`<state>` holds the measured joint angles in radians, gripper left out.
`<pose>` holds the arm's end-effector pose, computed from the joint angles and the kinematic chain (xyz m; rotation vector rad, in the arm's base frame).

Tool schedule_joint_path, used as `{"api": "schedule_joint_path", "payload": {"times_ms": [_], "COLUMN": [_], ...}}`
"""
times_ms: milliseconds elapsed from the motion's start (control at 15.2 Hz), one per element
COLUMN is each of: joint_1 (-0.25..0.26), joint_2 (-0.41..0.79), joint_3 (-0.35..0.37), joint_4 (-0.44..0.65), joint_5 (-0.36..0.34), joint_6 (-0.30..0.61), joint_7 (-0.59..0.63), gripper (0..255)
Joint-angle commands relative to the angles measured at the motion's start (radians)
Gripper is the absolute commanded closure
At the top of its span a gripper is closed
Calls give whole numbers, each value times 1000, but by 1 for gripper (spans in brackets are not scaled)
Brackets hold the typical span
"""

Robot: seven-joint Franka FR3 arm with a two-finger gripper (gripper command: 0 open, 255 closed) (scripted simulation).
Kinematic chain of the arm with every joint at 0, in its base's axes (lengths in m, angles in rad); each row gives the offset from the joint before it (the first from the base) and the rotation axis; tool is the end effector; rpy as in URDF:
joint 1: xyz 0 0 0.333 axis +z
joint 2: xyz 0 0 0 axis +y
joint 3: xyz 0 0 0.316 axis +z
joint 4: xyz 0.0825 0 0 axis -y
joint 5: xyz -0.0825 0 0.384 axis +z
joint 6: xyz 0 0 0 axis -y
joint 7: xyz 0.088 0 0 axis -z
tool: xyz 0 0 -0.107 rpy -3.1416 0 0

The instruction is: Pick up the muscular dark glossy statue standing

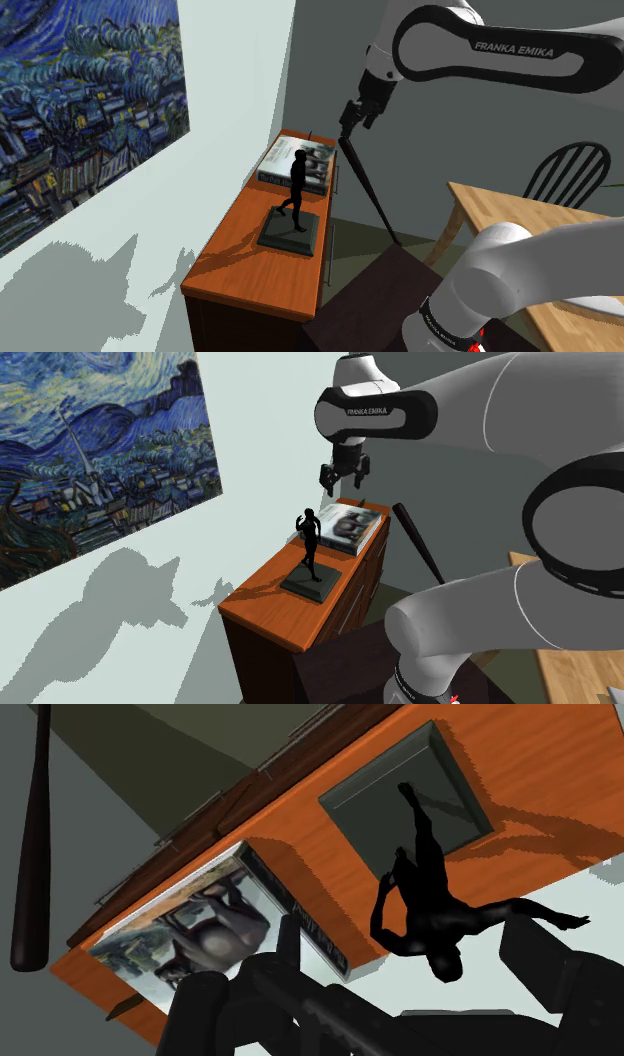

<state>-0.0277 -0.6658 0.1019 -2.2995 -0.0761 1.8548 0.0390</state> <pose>0.3670 0.0305 0.6047 2.9949 0.0506 0.3376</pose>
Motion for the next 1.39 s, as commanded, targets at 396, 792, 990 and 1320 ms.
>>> {"api": "schedule_joint_path", "payload": {"times_ms": [396, 792, 990, 1320], "joint_1": [-25, -39, -39, -40], "joint_2": [265, 432, 440, 451], "joint_3": [94, 138, 140, 142], "joint_4": [79, 153, 120, 84], "joint_5": [4, -25, -30, -37], "joint_6": [177, 263, 303, 351], "joint_7": [197, 311, 318, 328], "gripper": [0, 0, 0, 0]}}
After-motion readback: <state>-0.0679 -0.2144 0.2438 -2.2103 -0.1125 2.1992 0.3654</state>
